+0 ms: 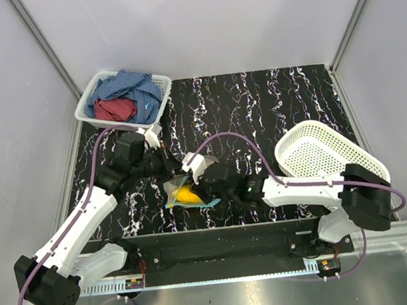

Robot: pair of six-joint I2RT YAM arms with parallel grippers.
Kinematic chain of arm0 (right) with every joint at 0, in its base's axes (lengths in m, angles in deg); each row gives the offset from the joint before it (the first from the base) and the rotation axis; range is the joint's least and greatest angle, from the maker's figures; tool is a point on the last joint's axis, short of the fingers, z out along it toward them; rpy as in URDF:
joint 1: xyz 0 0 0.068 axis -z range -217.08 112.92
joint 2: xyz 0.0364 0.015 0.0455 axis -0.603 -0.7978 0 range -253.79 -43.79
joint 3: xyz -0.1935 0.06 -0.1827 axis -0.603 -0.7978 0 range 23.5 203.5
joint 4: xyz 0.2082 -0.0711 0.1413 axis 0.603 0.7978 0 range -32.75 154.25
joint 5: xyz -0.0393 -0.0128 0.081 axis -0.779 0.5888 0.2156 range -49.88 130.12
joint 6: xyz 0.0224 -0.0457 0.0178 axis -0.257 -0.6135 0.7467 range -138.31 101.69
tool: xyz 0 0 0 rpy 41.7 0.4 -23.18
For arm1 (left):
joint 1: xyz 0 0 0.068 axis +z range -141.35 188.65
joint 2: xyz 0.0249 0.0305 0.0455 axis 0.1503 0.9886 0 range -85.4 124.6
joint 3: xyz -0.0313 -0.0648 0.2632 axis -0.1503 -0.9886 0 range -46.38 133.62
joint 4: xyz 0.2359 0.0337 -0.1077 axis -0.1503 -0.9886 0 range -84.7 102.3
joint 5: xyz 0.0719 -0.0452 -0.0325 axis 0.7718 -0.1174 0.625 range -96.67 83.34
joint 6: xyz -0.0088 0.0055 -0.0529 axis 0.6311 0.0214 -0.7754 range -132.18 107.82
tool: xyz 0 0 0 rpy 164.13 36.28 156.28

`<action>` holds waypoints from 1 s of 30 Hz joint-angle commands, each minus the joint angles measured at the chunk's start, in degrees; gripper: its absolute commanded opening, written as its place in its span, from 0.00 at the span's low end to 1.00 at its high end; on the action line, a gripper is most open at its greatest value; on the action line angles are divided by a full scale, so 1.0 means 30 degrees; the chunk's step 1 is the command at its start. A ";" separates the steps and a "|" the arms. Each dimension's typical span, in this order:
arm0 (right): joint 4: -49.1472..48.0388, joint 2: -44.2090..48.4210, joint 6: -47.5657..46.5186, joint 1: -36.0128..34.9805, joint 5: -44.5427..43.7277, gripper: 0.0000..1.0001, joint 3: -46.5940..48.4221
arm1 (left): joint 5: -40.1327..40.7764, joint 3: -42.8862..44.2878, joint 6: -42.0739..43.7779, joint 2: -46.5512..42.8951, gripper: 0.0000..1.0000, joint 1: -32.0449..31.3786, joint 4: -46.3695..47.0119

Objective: Open the zip-top bag and remove the fake food

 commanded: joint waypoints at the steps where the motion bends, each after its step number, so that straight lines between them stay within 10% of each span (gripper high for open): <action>1: 0.0723 0.1552 0.0007 -0.0056 0.0559 0.17 -0.0214 | -0.0821 0.0921 0.1009 -0.0202 0.00 -0.0045 0.0361; 9: 0.0374 -0.0931 -0.0900 -0.0027 0.1532 0.58 0.0020 | -0.1057 -0.0481 0.0602 -0.0113 0.00 -0.0045 0.0474; 30: -0.4314 -0.6063 -0.1252 0.0061 -0.0843 0.92 -0.1416 | -0.0647 -0.1804 -0.0073 0.1497 0.00 -0.0133 0.1386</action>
